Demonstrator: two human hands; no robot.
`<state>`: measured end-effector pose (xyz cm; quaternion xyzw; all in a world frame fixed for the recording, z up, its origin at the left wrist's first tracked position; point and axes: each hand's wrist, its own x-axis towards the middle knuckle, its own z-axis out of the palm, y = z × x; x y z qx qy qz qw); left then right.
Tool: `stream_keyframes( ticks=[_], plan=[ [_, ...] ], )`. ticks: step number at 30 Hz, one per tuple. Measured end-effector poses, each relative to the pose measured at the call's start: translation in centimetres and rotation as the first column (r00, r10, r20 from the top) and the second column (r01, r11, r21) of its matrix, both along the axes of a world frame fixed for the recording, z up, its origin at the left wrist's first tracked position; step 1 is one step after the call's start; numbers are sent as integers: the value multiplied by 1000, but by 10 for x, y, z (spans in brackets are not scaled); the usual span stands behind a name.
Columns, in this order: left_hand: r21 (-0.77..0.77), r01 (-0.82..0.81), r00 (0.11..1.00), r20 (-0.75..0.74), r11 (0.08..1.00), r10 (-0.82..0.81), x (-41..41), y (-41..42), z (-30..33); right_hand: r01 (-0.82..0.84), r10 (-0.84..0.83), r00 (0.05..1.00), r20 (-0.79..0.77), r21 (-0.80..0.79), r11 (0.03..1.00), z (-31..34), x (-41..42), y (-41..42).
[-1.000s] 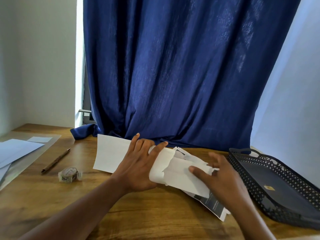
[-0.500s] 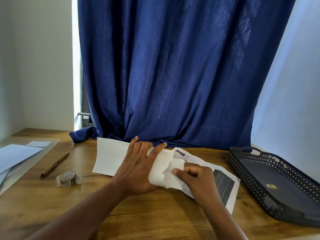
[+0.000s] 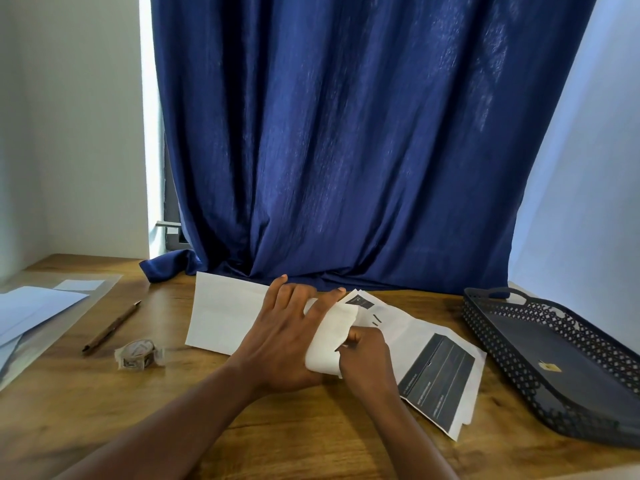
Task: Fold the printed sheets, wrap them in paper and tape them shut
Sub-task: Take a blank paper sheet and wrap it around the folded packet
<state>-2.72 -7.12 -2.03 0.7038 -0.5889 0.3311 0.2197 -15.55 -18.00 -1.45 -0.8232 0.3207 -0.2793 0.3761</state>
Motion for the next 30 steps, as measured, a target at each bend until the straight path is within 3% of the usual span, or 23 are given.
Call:
stream_keyframes(
  ticks=[4, 7, 10, 13, 16, 20, 30],
  plan=[
    [114, -33, 999, -35, 993, 37, 2, 0, -1, -142, 133, 983, 130, 67, 988, -3, -15, -7],
    [276, -34, 987, -144, 961, 76, 0, -2, -3, -100, 76, 976, 203, 109, 989, -5, -30, -17],
    [505, 2, 955, -257, 863, 149, -1, -3, -4, -25, -2, 975, 220, 118, 993, -8, -43, -28],
    [673, 74, 930, -313, 736, 194, 0, -2, -8, 77, -83, 986, 144, 46, 996, -12, -55, -37],
    [740, 141, 911, -357, 658, 207, 3, -3, -17, 113, -112, 994, 16, -109, 988, -16, -64, -41],
    [777, 119, 931, -304, 618, 202, 4, -6, -21, -35, -100, 955, -280, -441, 897, -15, -72, -33],
    [787, 126, 928, -309, 604, 208, 3, -6, -20, -260, 101, 923, -370, -410, 874, -27, -62, -22]
  ],
)
